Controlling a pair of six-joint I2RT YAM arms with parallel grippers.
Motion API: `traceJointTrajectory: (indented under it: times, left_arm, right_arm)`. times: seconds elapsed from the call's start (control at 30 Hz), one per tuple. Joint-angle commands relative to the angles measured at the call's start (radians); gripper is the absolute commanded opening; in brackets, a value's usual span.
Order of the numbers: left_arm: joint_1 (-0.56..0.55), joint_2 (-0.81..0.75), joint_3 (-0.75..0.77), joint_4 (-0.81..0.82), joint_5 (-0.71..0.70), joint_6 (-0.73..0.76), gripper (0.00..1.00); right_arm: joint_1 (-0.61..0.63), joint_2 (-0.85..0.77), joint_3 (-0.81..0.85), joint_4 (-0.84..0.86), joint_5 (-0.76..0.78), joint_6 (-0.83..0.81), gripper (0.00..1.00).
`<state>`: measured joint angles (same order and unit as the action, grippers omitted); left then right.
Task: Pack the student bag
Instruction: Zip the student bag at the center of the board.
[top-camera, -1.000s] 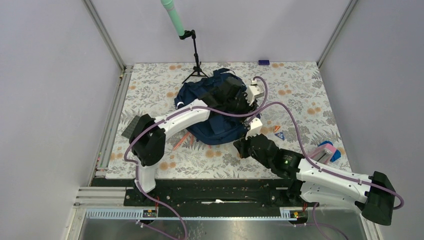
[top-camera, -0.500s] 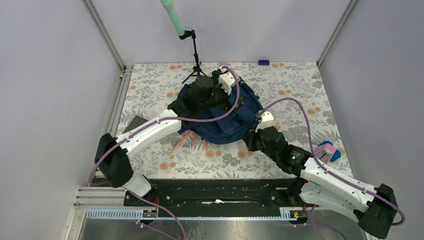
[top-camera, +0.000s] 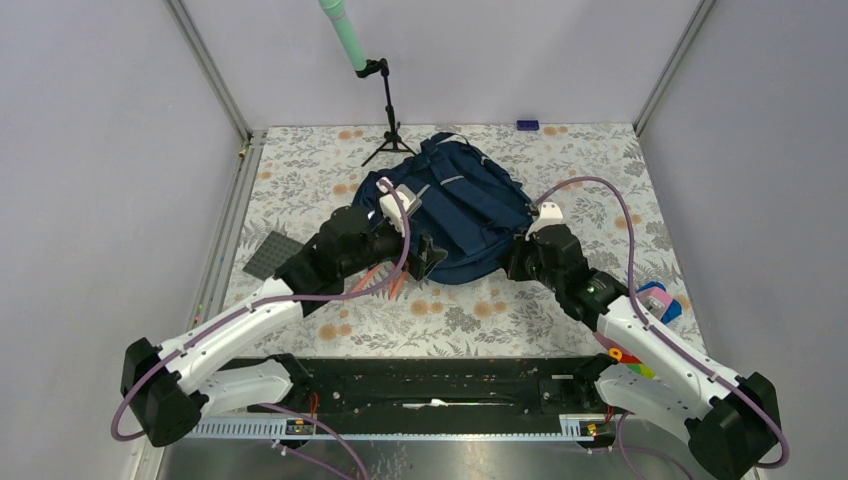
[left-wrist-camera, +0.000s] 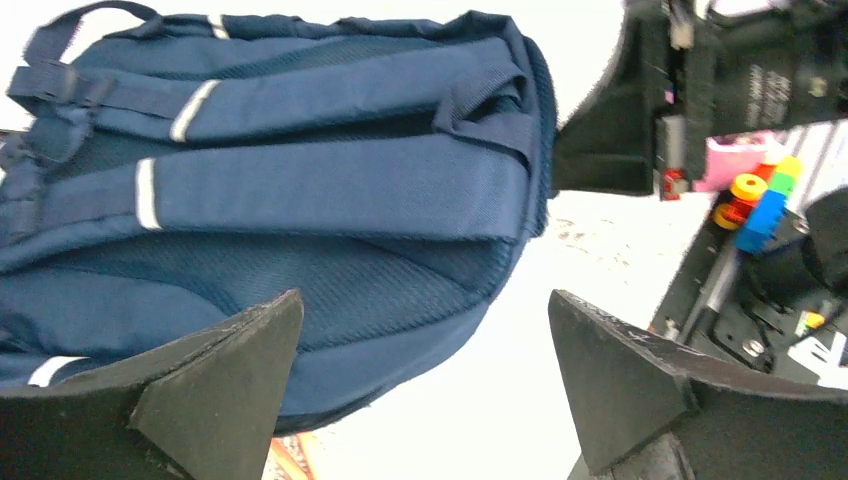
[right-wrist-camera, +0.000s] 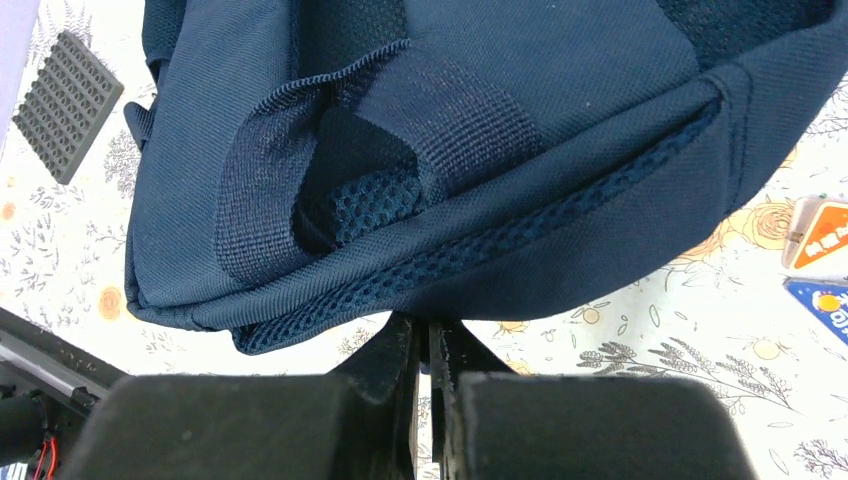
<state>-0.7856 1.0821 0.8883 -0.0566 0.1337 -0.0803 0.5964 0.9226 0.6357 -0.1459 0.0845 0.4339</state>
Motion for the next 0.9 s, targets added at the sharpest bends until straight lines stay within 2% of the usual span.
traceJointTrajectory:
  times: [0.0, 0.1, 0.37, 0.5, 0.6, 0.7, 0.87]
  left_arm:
    - [0.000, -0.015, -0.030, 0.045, 0.127, -0.060, 0.99]
    - [0.000, 0.035, -0.006, 0.025, 0.145, -0.064, 0.99]
    - [-0.007, 0.135, 0.013, 0.126, 0.287, -0.089, 0.99]
    - [-0.056, 0.199, 0.033, 0.121, 0.243, -0.040, 0.97]
    - [-0.103, 0.258, 0.086, 0.048, 0.151, 0.012, 0.85]
    - [-0.123, 0.288, 0.105, 0.035, 0.088, 0.026, 0.62]
    - [-0.125, 0.297, 0.099, 0.098, 0.049, 0.034, 0.33]
  right_arm:
    - [-0.031, 0.016, 0.077, 0.074, -0.058, -0.024, 0.00]
    - [-0.037, 0.013, 0.073, 0.068, -0.067, -0.023, 0.00]
    - [-0.046, -0.020, 0.050, 0.045, -0.075, -0.017, 0.00]
    - [-0.050, -0.019, 0.053, 0.045, -0.081, -0.021, 0.00]
    - [-0.052, -0.021, 0.056, 0.043, -0.081, -0.025, 0.00]
    - [-0.052, -0.024, 0.060, 0.026, -0.081, -0.037, 0.00]
    - [-0.052, -0.042, 0.064, -0.017, -0.081, -0.089, 0.00]
